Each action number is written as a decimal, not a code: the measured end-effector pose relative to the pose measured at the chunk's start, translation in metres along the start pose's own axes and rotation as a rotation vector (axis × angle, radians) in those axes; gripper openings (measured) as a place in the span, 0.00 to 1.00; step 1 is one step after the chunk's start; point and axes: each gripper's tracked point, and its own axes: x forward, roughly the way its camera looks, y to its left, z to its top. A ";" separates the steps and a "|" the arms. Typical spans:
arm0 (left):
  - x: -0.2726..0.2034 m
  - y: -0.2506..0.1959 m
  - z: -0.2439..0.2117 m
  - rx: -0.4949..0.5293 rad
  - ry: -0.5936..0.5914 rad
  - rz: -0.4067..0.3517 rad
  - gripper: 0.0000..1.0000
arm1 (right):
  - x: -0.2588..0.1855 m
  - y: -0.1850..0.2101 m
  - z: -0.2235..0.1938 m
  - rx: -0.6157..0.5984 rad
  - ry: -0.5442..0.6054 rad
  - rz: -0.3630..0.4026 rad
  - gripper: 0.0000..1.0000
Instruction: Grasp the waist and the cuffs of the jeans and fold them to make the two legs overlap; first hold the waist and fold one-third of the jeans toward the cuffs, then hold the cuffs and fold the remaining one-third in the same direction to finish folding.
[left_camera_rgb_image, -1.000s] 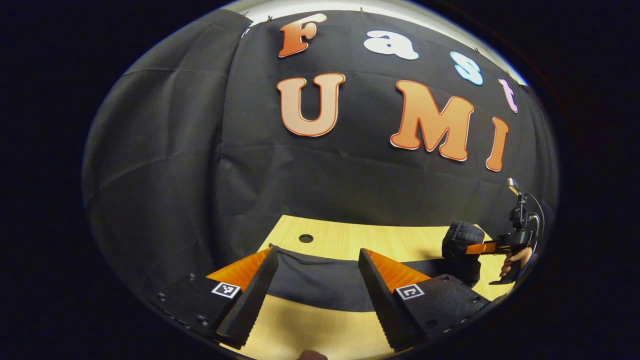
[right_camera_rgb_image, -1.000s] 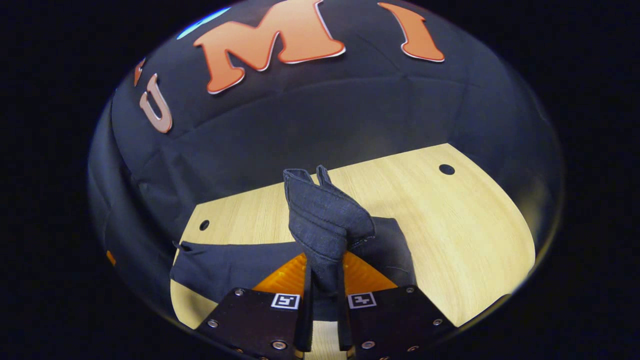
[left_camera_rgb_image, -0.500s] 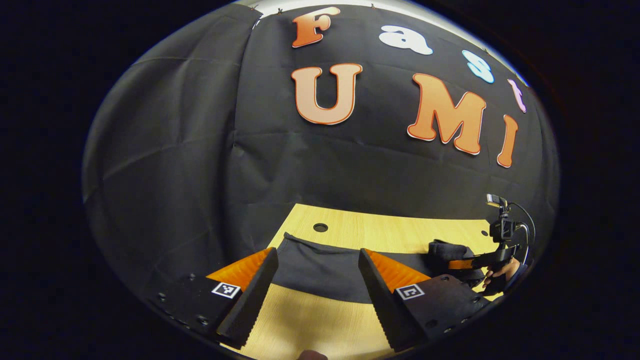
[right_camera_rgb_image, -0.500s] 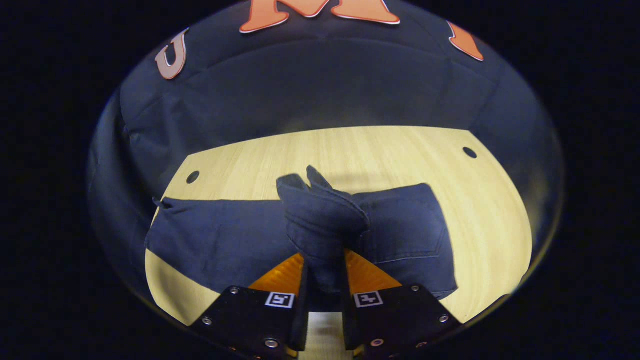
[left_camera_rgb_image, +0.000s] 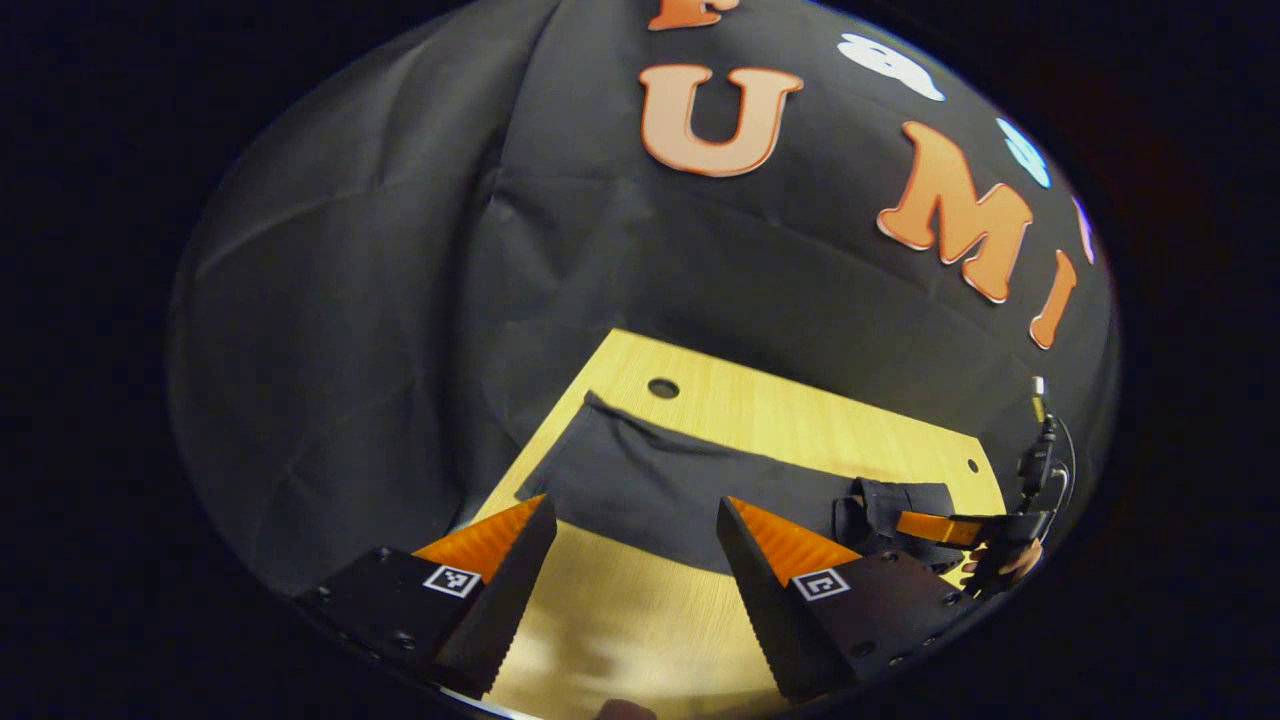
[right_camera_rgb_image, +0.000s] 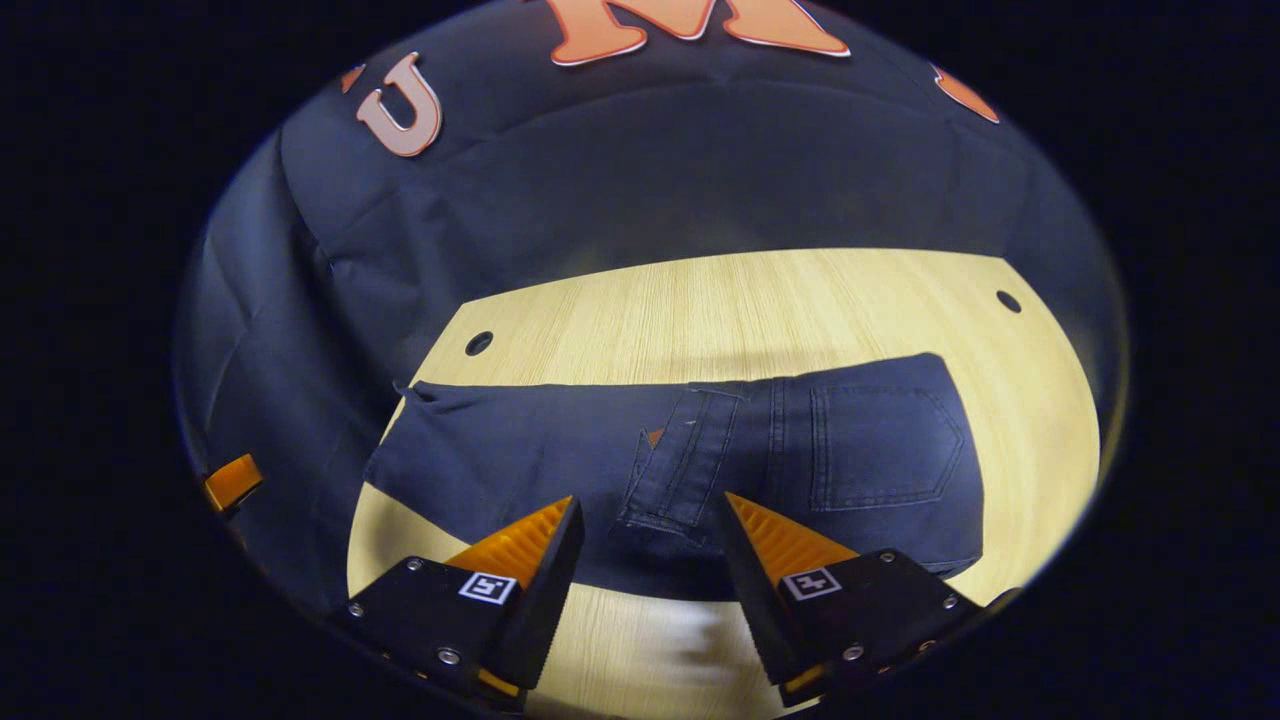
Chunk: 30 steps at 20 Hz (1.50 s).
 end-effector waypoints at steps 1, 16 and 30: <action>0.011 0.002 -0.010 -0.023 0.055 0.010 0.97 | -0.005 0.000 0.001 -0.006 -0.008 0.002 0.84; 0.153 0.079 -0.063 -0.225 0.528 0.212 0.98 | -0.119 -0.093 0.046 -0.007 -0.259 -0.245 0.88; 0.195 0.098 -0.075 -0.293 0.554 0.391 0.92 | -0.183 -0.131 0.054 0.034 -0.369 -0.360 0.89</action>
